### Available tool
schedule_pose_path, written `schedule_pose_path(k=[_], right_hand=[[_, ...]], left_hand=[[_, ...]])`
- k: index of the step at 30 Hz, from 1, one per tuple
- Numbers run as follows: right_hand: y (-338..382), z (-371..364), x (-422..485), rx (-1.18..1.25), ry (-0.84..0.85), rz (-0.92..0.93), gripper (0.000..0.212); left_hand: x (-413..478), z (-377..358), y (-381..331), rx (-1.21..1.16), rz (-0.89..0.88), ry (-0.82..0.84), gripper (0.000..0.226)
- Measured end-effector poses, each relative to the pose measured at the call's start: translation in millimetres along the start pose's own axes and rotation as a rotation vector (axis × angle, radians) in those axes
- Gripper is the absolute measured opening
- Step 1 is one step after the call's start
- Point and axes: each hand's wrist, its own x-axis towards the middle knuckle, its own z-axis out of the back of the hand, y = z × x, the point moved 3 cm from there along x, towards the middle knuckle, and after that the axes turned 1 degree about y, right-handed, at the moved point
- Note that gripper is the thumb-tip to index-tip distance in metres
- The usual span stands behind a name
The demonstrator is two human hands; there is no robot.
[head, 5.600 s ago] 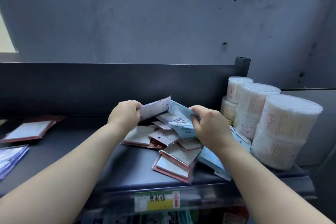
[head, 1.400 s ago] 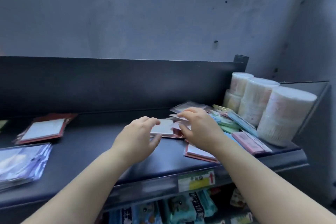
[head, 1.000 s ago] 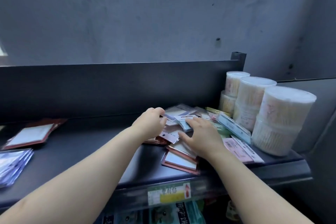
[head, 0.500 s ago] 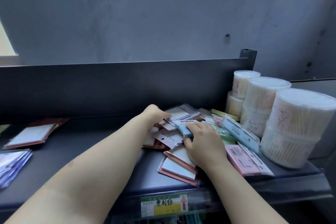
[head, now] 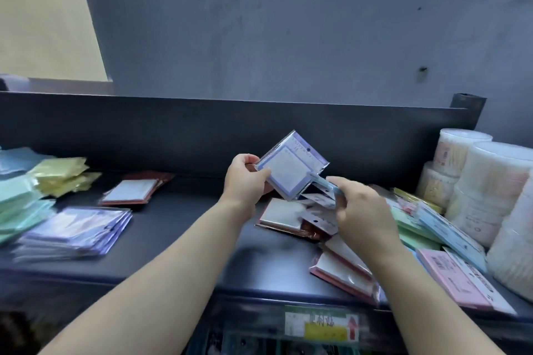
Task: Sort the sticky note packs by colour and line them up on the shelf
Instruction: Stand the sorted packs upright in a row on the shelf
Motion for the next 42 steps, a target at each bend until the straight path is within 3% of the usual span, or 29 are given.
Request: schedule_pose_path(k=[5,14,20,28,33,37,42], right_hand=[[57,-12,-3,0.205,-0.095,0.108,0.027],[172,-75,-6,0.345,0.000,0.156,0.023],[242,-117,-6,0.504,0.086,0.065,0.015],[301,-155,-6,0.706,0.116,-0.071,0.016],[323,-173,-4,0.819,0.119,-0.159,0.021],[344,-188,-2,0.899,0.219,-0.217,0.018],[387,-208,3,0.995,0.350,-0.201,0.017]], left_hand=[[-34,69,-10,-0.051,-0.093,-0.081,0.021],[-42,243,-28,0.111,-0.194,-0.311,0.026],[-40,326,-36,0.223,-0.181,-0.366,0.024],[-36,372,-31,0.830,-0.150,-0.225,0.031],[-38,375,-26,1.100,-0.253,-0.152,0.039],[-34,386,-38,0.844,-0.330,-0.118,0.033],[-15,401,-48,0.200,-0.076,0.054,0.035]])
